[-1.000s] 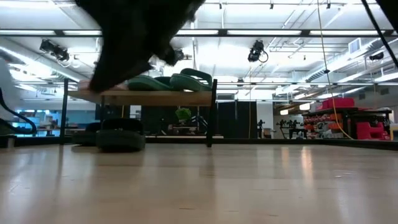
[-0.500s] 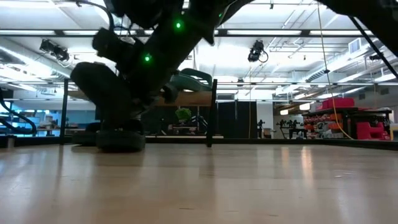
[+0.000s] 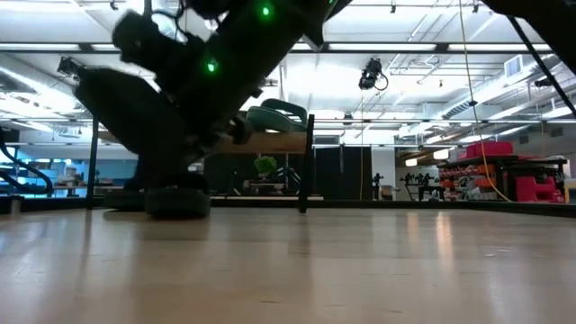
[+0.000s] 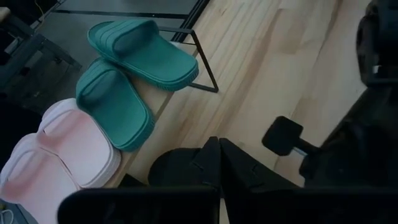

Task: Pick and place slides into the shelf
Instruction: Put the black slide under the shelf

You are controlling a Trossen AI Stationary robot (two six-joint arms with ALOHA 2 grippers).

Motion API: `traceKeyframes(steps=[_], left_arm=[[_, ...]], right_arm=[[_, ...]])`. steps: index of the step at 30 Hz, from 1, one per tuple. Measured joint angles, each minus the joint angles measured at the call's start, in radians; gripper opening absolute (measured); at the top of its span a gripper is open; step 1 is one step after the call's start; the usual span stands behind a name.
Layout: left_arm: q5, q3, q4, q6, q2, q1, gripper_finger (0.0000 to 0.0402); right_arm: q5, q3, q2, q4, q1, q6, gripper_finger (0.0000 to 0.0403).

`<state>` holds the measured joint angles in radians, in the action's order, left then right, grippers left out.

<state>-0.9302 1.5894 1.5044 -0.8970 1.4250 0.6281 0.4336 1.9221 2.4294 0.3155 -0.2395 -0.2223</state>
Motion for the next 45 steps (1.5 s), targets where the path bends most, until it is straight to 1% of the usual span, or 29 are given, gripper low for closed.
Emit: traceKeyframes(steps=[3,6,8,10,11,14,16,19,24,29,32,35,38,43,45], left_arm=[[0.0,0.0,0.004,0.001,0.0,0.0,0.0012],[0.0,0.0,0.004,0.0,0.0,0.0,0.0018],[0.0,0.0,0.003,-0.006,0.0,0.0,0.0015],[0.0,0.0,0.005,-0.007,0.001,0.0,0.0008],[0.0,0.0,0.004,-0.007,0.001,0.0,0.0006],[-0.001,0.001,0.006,-0.008,0.001,0.0,0.0006],[0.0,0.001,0.005,-0.008,0.001,0.0,0.0012],[0.0,0.001,0.005,-0.007,0.002,0.0,0.0018],[0.0,0.001,0.012,-0.005,0.002,-0.001,0.0006],[-0.001,0.001,0.012,-0.006,0.002,-0.001,0.0012],[-0.01,0.0,0.012,-0.006,0.002,-0.003,0.0018],[-0.019,0.0,0.012,-0.008,0.002,-0.003,0.0013],[-0.019,0.0,0.012,-0.008,0.002,-0.003,0.0005],[-0.019,0.0,0.012,-0.035,0.002,-0.003,0.0013],[-0.019,0.0,0.012,-0.035,0.002,-0.003,0.0017]], right_arm=[[0.004,0.002,0.009,-0.019,0.019,-0.002,0.0],[0.009,-0.001,0.024,-0.001,0.054,-0.006,0.0],[0.0,-0.001,0.038,-0.022,0.07,-0.018,0.0],[-0.039,0.0,0.051,-0.026,0.081,-0.035,0.0],[-0.057,0.003,0.067,-0.054,0.086,-0.036,0.0],[-0.06,0.004,0.102,-0.109,0.102,0.003,0.0],[-0.049,0.003,0.105,-0.135,0.11,0.023,0.0],[-0.059,0.001,0.1,-0.155,0.129,0.024,0.0],[-0.053,-0.001,0.083,-0.225,0.177,0.066,0.0],[-0.123,-0.001,0.088,-0.245,0.24,0.089,0.0],[-0.154,-0.001,0.089,-0.311,0.273,0.129,0.0],[-0.197,-0.001,0.089,-0.365,0.303,0.139,0.0],[-0.215,-0.001,0.089,-0.364,0.322,0.146,0.0],[-0.319,-0.001,0.073,-0.365,0.293,0.169,0.0],[-0.335,-0.001,0.053,-0.317,0.267,0.167,0.0]])
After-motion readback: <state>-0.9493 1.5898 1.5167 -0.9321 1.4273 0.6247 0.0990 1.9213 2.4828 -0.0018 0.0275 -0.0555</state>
